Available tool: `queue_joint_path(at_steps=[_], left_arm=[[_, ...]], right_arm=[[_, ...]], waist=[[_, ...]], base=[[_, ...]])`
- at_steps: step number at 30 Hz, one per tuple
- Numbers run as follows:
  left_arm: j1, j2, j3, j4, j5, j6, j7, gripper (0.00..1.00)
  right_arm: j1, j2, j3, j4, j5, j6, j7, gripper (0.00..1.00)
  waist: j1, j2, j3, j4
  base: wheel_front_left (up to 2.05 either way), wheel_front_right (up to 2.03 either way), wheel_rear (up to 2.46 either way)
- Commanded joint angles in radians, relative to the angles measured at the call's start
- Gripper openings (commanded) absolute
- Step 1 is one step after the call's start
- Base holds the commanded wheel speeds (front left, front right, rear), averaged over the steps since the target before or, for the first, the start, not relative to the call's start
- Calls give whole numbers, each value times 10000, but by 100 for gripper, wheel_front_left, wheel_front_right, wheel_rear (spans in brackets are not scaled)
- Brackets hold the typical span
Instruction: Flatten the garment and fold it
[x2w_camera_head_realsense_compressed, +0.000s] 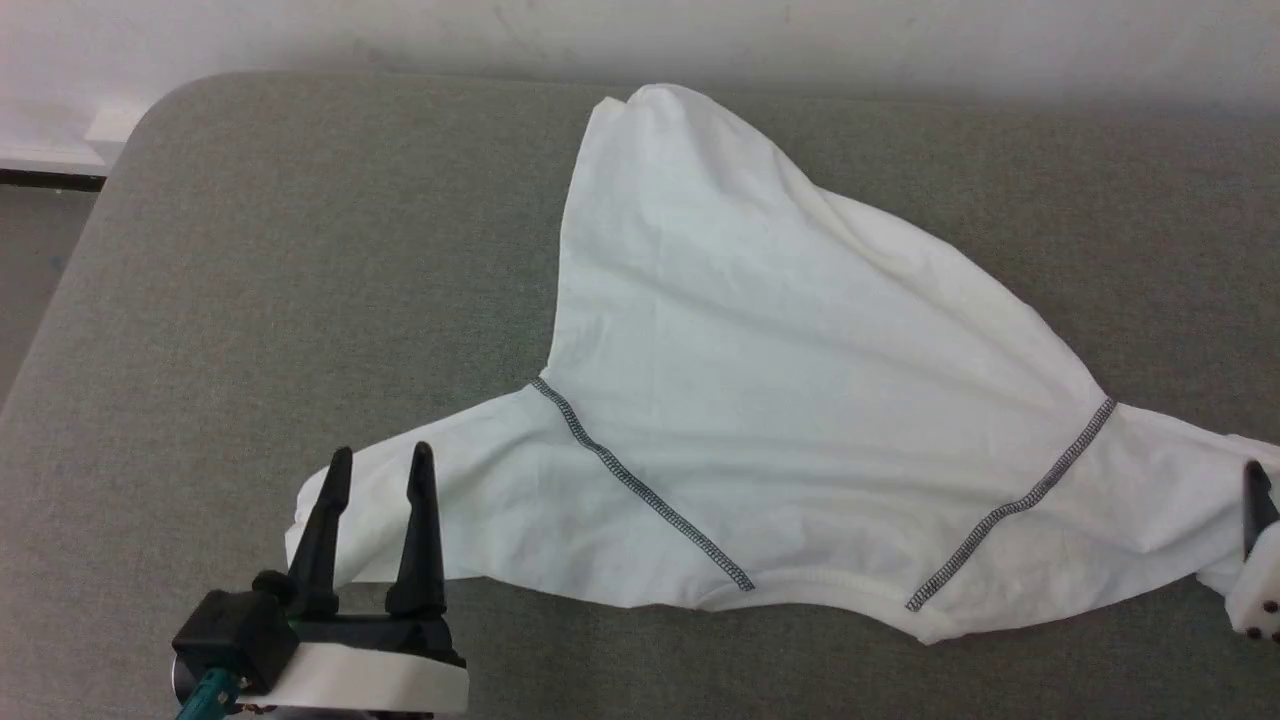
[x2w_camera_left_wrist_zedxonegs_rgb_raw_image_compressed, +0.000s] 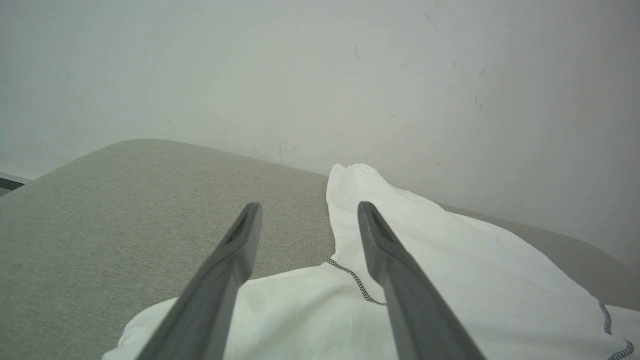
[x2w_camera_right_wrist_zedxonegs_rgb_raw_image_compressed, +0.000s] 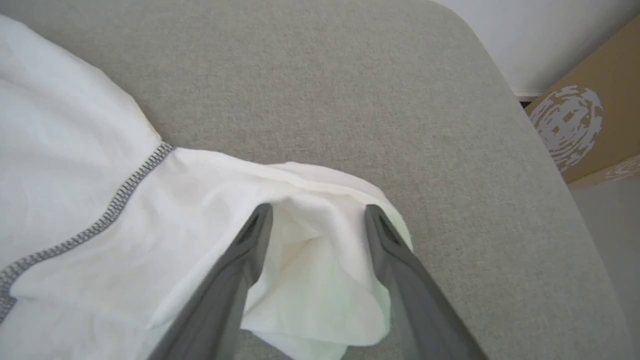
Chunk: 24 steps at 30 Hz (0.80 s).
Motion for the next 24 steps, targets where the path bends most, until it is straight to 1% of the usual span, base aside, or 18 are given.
queue_joint_path(at_steps=[1, 3, 6, 9, 12, 16, 17, 20, 24], left_arm=[[107, 70, 24, -35, 50, -31, -25, 100], [107, 67, 50, -80, 24, 8, -27, 100], [43, 46, -7, -74, -65, 23, -31, 100], [-115, 20, -129, -22, -133, 5, -37, 100], [-328, -2, -259, 21, -184, -32, -42, 100], [-652, -20, -365, 60, -202, -110, -45, 100], [-652, -20, -365, 60, -202, -110, -45, 100], [-879, -32, -430, 71, -200, -165, -47, 100], [-1116, -47, -469, 69, -225, -233, -47, 100]], right_arm=[[-238, 160, 391, -650, 543, -21, 164, 100], [-354, 286, 866, -1479, 1192, -21, 471, 100], [-536, 99, 1673, -2527, 1393, -21, 839, 100], [-989, -270, 2288, -2679, 1233, -21, 943, 100], [-1650, -506, 2749, -2041, 935, -21, 1058, 100], [-2637, -842, 3147, -561, 327, -21, 1412, 100], [-2637, -842, 3147, -561, 327, -21, 1412, 100], [-3290, -1035, 3424, 455, 98, -21, 1588, 100], [-3844, -1297, 3718, 1514, -25, -21, 1773, 100]], waist=[[1, 0, 45, -21], [1, 0, 117, -53], [1, 0, 270, -55], [1, 0, 506, 17], [1, 0, 802, 136], [1, 0, 1261, 408], [1, 0, 1261, 408], [1, 0, 1557, 630], [1, 0, 1880, 866]], base=[[0, 0, 0], [0, 0, 0], [0, 0, 0], [0, 0, 0], [0, 0, 0], [0, 0, 0], [0, 0, 0], [0, 0, 0], [0, 0, 0]])
